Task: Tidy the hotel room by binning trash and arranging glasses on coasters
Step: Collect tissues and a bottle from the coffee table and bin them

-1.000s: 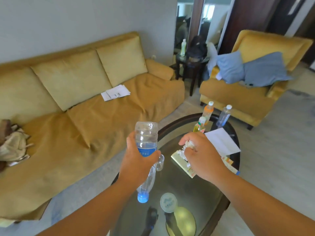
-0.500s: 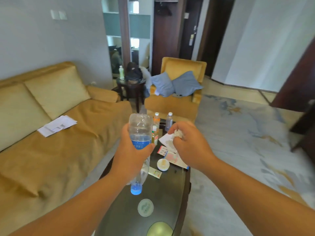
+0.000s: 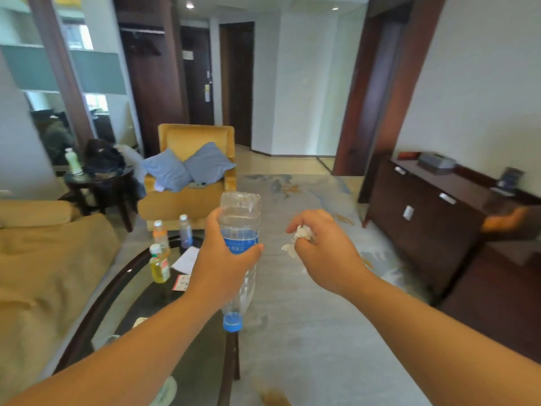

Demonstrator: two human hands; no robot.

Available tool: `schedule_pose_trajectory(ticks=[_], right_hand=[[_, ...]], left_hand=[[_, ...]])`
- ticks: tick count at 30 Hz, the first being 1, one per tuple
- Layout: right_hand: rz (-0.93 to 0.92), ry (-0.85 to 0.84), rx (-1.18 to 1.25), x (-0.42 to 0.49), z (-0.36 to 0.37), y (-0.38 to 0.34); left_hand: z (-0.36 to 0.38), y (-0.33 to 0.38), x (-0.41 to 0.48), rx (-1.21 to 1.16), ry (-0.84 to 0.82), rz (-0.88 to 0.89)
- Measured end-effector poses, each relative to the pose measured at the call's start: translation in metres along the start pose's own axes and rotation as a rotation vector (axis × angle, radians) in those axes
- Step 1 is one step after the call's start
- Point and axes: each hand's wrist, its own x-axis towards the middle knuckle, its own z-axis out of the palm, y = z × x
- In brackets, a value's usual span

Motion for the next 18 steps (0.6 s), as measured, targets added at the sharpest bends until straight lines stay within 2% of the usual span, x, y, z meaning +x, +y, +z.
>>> schedule_pose_trajectory(ticks=[11, 18], right_hand=[[0.123, 0.210, -0.093, -0.115, -0.205, 0.113], [0.274, 0.354, -0.176, -0.200, -0.308, 0.166]], left_hand=[[0.227, 0.099, -0.066, -0.057, -0.249, 0.074], [0.347, 0.149, -0.114, -0.099, -0.440, 0.148]])
